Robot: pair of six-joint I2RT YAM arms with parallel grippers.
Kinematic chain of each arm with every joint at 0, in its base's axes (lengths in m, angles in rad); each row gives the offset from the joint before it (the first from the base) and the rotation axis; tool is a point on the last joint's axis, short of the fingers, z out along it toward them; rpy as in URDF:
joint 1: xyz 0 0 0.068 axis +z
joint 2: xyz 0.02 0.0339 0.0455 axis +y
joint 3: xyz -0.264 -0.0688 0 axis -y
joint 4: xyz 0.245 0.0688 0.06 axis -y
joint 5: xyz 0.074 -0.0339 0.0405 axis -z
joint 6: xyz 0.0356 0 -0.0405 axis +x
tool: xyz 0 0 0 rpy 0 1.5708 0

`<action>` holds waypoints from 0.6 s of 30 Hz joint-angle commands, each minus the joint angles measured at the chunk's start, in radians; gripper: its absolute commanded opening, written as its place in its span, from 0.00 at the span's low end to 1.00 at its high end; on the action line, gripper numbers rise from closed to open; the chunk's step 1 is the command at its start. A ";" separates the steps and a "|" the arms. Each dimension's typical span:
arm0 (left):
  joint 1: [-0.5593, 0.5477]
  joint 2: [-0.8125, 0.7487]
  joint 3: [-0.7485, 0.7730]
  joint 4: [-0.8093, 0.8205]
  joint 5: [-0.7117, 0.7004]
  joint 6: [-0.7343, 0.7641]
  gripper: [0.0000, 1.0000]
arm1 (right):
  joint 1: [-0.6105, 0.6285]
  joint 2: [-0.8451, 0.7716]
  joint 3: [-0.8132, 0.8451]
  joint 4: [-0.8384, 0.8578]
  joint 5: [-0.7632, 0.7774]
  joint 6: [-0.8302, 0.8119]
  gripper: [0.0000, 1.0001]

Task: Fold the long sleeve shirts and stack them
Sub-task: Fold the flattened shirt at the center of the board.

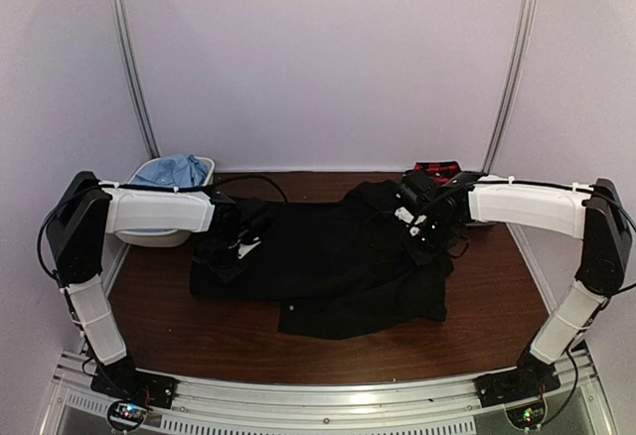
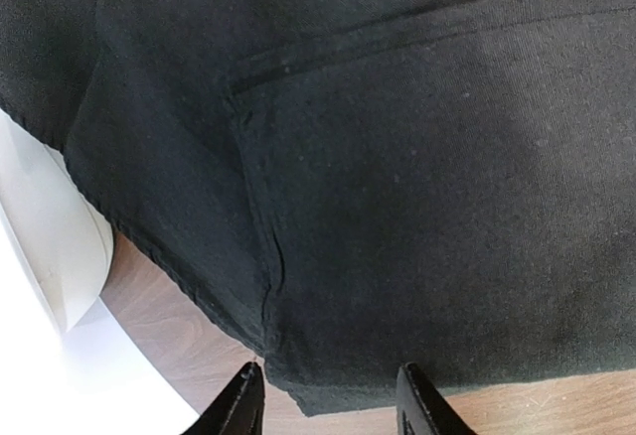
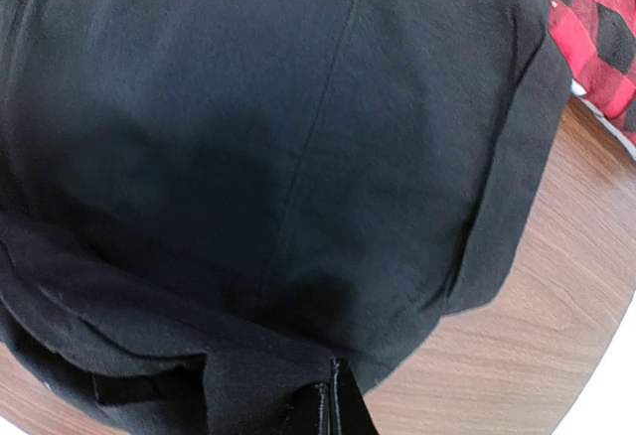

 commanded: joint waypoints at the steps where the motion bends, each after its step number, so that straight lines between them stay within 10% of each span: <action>1: 0.009 -0.021 -0.008 0.027 -0.005 -0.015 0.47 | -0.008 0.037 0.043 0.023 0.011 -0.006 0.03; 18: -0.002 -0.051 -0.114 0.106 0.110 -0.118 0.34 | -0.028 0.097 0.080 0.043 0.053 -0.017 0.12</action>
